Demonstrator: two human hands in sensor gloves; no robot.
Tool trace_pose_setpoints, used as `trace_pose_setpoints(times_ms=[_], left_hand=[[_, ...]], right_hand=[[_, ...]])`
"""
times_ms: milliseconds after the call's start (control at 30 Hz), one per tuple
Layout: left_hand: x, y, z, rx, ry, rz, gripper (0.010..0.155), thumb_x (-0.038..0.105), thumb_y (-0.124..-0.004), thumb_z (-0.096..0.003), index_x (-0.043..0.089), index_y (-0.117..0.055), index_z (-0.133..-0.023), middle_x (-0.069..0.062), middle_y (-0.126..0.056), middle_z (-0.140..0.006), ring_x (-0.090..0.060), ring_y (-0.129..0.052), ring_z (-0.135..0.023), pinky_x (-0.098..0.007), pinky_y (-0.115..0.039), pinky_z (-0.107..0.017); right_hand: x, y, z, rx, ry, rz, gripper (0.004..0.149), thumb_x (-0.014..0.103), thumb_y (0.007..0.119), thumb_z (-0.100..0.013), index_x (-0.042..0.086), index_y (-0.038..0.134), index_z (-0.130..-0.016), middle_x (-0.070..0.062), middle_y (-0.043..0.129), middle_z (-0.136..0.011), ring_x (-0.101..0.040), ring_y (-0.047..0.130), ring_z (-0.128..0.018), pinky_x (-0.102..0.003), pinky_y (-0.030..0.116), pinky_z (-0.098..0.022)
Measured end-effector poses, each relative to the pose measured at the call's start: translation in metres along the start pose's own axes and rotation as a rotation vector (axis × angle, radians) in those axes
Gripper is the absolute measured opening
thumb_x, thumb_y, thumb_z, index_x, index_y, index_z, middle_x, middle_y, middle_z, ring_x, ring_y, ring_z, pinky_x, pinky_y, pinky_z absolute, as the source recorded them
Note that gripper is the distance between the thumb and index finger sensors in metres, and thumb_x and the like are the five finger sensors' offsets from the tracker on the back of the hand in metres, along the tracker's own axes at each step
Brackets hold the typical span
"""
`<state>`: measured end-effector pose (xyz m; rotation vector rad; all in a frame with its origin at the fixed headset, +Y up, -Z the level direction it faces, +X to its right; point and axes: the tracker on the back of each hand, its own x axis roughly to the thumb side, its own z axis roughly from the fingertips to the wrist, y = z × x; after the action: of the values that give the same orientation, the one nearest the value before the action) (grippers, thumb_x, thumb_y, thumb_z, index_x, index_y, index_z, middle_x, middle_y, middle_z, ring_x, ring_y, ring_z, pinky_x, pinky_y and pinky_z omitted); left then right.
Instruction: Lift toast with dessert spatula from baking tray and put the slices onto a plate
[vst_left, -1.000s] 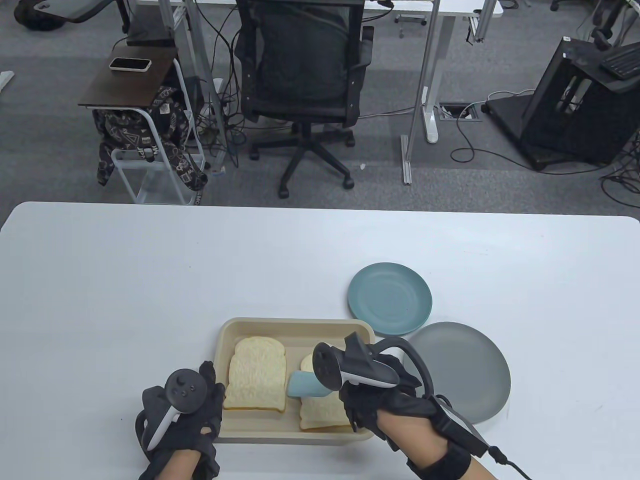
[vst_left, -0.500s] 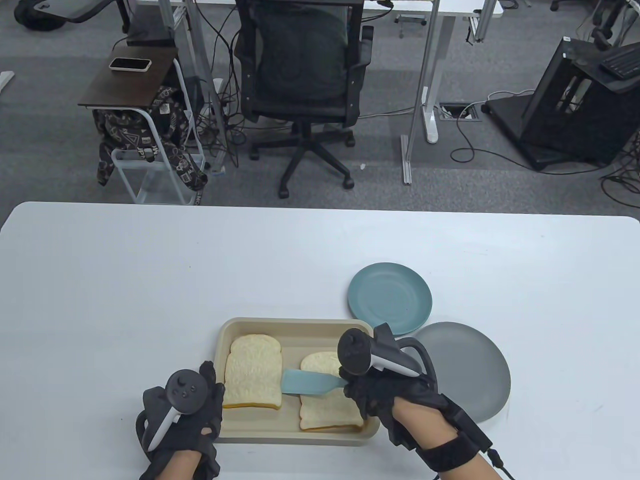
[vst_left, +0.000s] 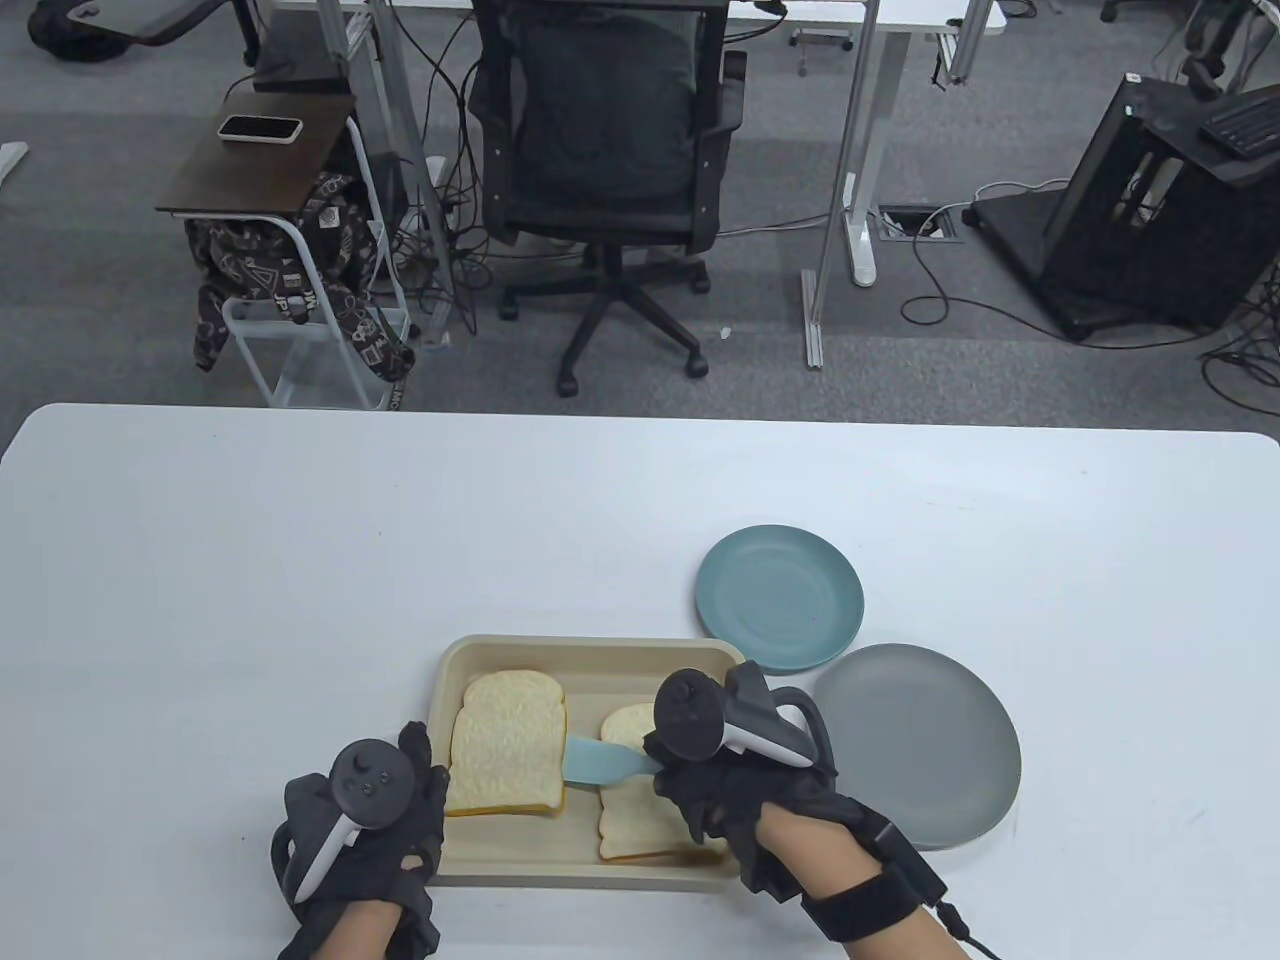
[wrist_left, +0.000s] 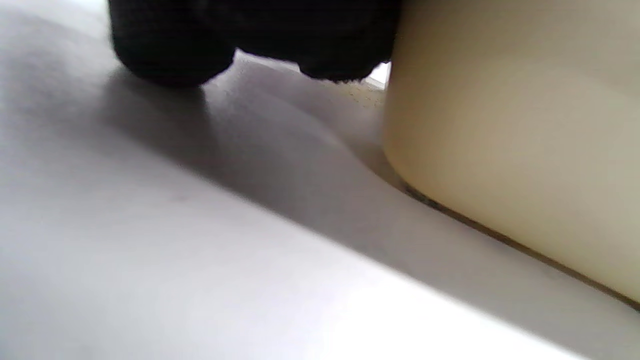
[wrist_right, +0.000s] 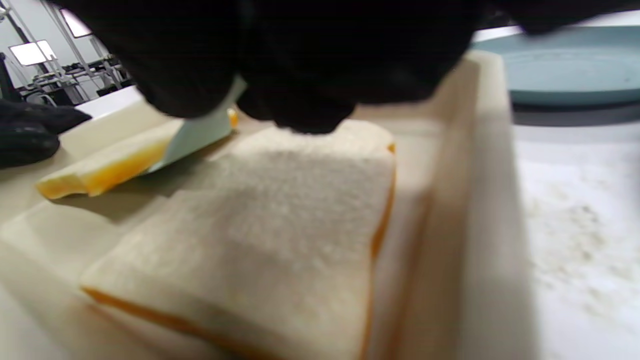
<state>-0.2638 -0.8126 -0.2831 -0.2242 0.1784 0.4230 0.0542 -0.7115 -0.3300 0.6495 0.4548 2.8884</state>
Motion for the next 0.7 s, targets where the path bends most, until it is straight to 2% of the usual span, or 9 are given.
trace_pose_setpoints(times_ms=[367, 500, 600, 700], left_hand=[[0.003, 0.004, 0.004, 0.009, 0.005, -0.002, 0.062, 0.045, -0.062, -0.0597, 0.016, -0.047, -0.113, 0.004, -0.092, -0.053, -0.013, -0.093, -0.020, -0.043, -0.088, -0.040], [0.004, 0.005, 0.006, 0.007, 0.007, -0.001, 0.062, 0.045, -0.062, -0.0597, 0.016, -0.047, -0.113, 0.004, -0.092, -0.053, -0.013, -0.093, -0.020, -0.043, -0.088, -0.041], [0.005, 0.007, 0.007, 0.000, 0.007, 0.006, 0.062, 0.045, -0.061, -0.0597, 0.016, -0.047, -0.112, 0.004, -0.092, -0.054, -0.013, -0.093, -0.020, -0.043, -0.087, -0.041], [0.007, 0.009, 0.009, 0.001, 0.010, 0.002, 0.062, 0.045, -0.061, -0.0597, 0.016, -0.047, -0.113, 0.004, -0.092, -0.054, -0.013, -0.093, -0.020, -0.043, -0.087, -0.041]], right_hand=[[0.021, 0.011, -0.009, -0.054, -0.010, -0.015, 0.052, 0.040, 0.081, -0.039, 0.021, 0.081, -0.088, -0.008, 0.098, -0.050, -0.013, 0.095, -0.008, -0.030, 0.087, 0.009], [0.017, 0.010, -0.002, -0.077, -0.011, -0.041, 0.052, 0.040, 0.081, -0.040, 0.021, 0.081, -0.088, -0.008, 0.098, -0.050, -0.012, 0.094, -0.008, -0.029, 0.087, 0.009], [0.014, 0.003, 0.007, -0.131, -0.004, 0.010, 0.052, 0.041, 0.081, -0.039, 0.020, 0.082, -0.087, -0.008, 0.099, -0.048, -0.012, 0.094, -0.006, -0.028, 0.087, 0.010], [0.005, -0.007, 0.018, -0.136, 0.012, -0.065, 0.052, 0.041, 0.081, -0.039, 0.020, 0.082, -0.087, -0.008, 0.099, -0.048, -0.012, 0.094, -0.006, -0.028, 0.087, 0.010]])
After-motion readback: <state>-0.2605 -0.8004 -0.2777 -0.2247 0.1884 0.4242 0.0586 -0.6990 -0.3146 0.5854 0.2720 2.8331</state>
